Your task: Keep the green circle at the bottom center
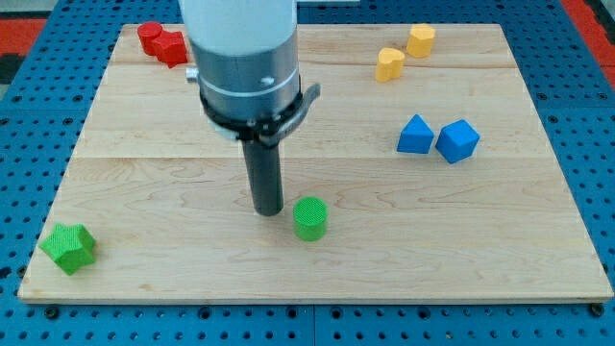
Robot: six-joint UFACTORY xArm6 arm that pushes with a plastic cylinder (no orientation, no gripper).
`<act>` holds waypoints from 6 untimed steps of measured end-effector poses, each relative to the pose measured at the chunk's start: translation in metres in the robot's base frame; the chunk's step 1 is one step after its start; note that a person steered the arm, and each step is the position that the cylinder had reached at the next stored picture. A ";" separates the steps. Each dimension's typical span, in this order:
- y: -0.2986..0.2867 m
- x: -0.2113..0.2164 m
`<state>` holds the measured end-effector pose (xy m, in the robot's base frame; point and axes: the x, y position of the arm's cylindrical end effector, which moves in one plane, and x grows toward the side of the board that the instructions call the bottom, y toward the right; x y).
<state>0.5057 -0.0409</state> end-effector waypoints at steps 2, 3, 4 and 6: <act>0.045 0.037; 0.055 0.028; -0.002 0.015; -0.199 -0.001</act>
